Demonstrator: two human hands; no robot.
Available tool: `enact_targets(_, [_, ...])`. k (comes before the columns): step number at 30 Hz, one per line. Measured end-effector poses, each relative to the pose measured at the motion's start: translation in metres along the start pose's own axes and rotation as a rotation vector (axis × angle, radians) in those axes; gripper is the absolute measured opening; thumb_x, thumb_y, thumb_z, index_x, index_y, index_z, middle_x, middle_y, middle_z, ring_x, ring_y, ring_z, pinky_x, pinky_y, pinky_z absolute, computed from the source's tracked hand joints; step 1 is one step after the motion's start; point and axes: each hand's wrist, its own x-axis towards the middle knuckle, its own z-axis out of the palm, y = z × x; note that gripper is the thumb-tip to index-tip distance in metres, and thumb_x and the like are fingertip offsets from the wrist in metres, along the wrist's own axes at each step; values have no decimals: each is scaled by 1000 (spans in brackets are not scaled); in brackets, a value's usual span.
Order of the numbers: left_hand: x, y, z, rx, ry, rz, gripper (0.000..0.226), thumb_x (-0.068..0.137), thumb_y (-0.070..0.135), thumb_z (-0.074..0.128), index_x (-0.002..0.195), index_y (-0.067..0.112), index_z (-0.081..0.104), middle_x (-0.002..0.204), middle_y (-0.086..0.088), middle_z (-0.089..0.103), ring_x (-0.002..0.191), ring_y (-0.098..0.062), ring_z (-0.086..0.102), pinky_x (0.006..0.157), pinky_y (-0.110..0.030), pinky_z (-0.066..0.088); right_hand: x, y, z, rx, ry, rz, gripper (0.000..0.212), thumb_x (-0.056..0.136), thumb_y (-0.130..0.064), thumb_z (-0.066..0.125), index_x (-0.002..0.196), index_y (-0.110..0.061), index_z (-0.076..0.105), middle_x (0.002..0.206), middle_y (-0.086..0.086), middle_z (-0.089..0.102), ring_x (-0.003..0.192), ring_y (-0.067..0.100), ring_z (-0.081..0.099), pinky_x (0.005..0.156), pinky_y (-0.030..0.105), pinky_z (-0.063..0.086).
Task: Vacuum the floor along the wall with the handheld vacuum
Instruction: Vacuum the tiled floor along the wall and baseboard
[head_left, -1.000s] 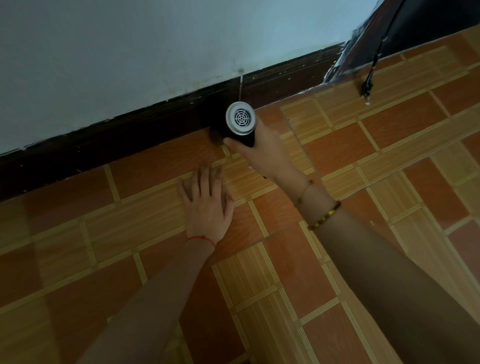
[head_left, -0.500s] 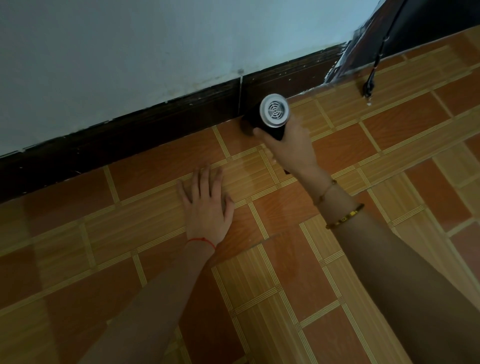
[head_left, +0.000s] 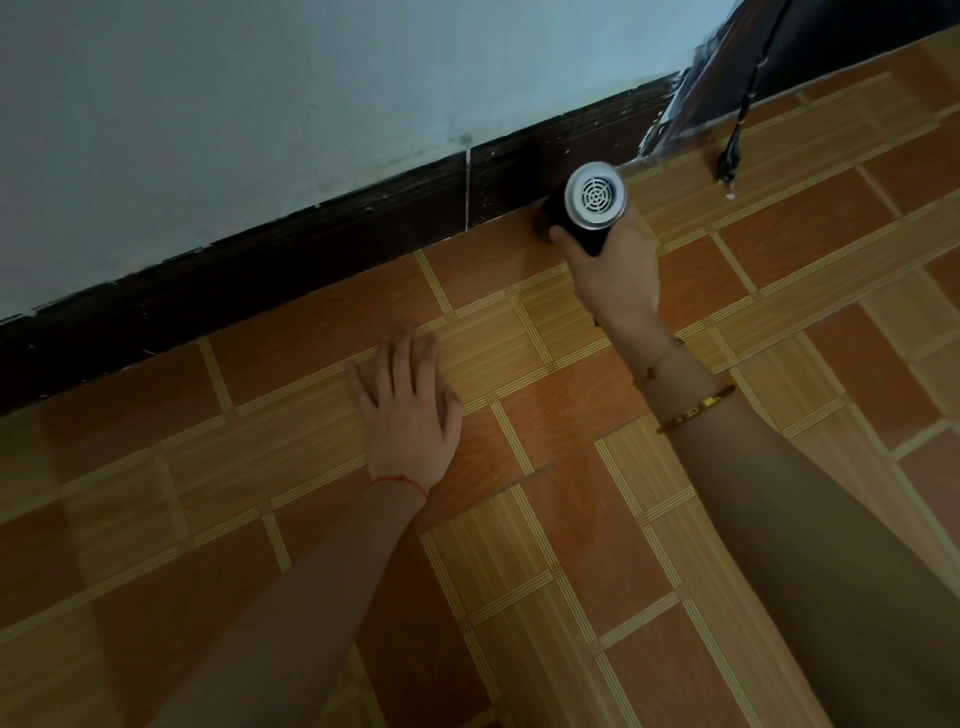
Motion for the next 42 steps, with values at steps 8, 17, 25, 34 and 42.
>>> enact_targets(8, [0, 0, 1, 9, 2, 3, 61, 97, 42, 35, 153, 19, 30, 160, -11, 28, 149, -33, 22, 117, -66, 14, -58, -3, 10, 76, -302, -216, 67, 84, -52, 65, 137, -16, 45, 122, -3, 64, 102, 16, 64, 84, 34, 55])
enact_targets(17, [-1, 6, -1, 77, -58, -6, 61, 100, 44, 24, 154, 15, 27, 160, -17, 27, 149, -37, 22, 114, -70, 17, -93, 35, -41, -8, -105, 8, 68, 86, -44, 67, 140, -13, 39, 118, 4, 65, 104, 20, 64, 80, 32, 54])
enact_targets(25, [-18, 20, -12, 32, -46, 81, 53, 98, 32, 33, 146, 11, 35, 151, -22, 36, 144, -39, 29, 114, -69, 20, -151, 66, -70, -16, -272, -65, 68, 85, -53, 65, 138, -19, 42, 109, -6, 64, 87, 13, 63, 79, 35, 55])
enact_targets(34, [-39, 62, -22, -11, -61, 229, 53, 98, 31, 30, 147, 13, 35, 153, -18, 36, 144, -36, 31, 115, -66, 24, -170, 85, -93, -117, -135, 92, 70, 85, -54, 63, 139, -16, 38, 113, 6, 66, 100, 27, 64, 80, 44, 55])
enact_targets(42, [-46, 74, -18, -9, -72, 227, 52, 97, 29, 36, 146, 11, 37, 152, -19, 37, 143, -38, 33, 113, -67, 27, -170, 107, -114, -71, -53, 195, 72, 85, -52, 64, 141, -14, 36, 109, 2, 64, 98, 23, 65, 82, 45, 56])
